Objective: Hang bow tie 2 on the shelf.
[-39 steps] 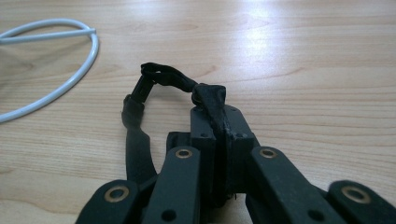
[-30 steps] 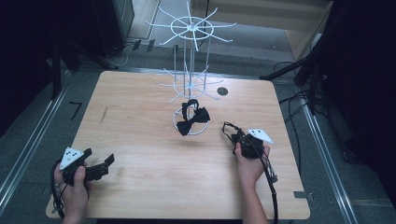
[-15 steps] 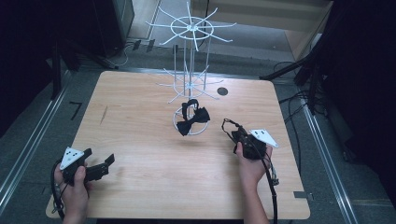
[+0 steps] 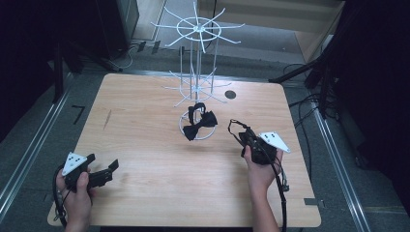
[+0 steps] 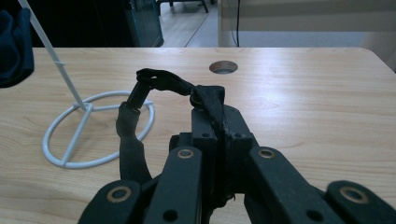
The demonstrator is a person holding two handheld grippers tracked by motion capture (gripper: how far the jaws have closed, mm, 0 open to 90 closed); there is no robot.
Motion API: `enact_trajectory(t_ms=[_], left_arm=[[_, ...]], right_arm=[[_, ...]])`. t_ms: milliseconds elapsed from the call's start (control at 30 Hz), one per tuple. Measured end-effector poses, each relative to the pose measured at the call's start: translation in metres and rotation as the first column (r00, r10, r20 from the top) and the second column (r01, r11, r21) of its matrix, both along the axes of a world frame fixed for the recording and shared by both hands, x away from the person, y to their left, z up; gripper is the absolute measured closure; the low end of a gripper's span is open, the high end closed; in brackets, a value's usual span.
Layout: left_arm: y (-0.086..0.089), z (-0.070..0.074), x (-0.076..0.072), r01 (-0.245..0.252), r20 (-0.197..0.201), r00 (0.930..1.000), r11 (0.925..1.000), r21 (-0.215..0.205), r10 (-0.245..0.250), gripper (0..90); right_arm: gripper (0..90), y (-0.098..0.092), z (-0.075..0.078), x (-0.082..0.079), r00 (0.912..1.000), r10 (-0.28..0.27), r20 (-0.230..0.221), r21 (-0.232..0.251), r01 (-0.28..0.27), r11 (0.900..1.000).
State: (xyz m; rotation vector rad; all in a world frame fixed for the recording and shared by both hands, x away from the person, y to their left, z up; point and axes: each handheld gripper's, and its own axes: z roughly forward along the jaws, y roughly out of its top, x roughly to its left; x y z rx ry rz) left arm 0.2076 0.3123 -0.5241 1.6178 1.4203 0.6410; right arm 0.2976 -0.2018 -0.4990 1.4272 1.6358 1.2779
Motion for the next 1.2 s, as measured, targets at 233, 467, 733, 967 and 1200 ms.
enact_trajectory(t_ms=[233, 467, 733, 967, 1200], left_arm=[[0.0, 0.0, 0.0, 0.0, 0.0, 1.0, 1.0, 0.001, 0.0, 6.9], [0.0, 0.0, 0.0, 0.001, -0.001, 1.0, 1.0, 0.0, -0.001, 6.9], [0.0, 0.0, 0.0, 0.001, -0.001, 1.0, 1.0, -0.001, -0.001, 6.9], [0.0, 0.0, 0.0, 0.002, 0.0, 1.0, 1.0, -0.002, -0.002, 6.9], [0.0, 0.0, 0.0, 0.0, 0.0, 1.0, 1.0, 0.001, 0.0, 6.9]], right_arm=[[87.3, -0.003, 0.007, -0.003, 0.9999, -0.002, 0.011, 0.011, 0.002, 1.0], [87.3, -0.003, 0.01, -0.007, 0.9999, 0.008, 0.015, 0.015, -0.008, 1.0], [87.3, 0.001, 0.02, -0.01, 0.9987, 0.029, 0.041, 0.01, -0.03, 1.0], [87.3, 0.005, 0.028, -0.014, 0.9973, 0.037, 0.063, 0.023, -0.038, 0.999], [87.3, 0.005, 0.035, -0.016, 0.9959, 0.041, 0.081, 0.031, -0.043, 0.999]])
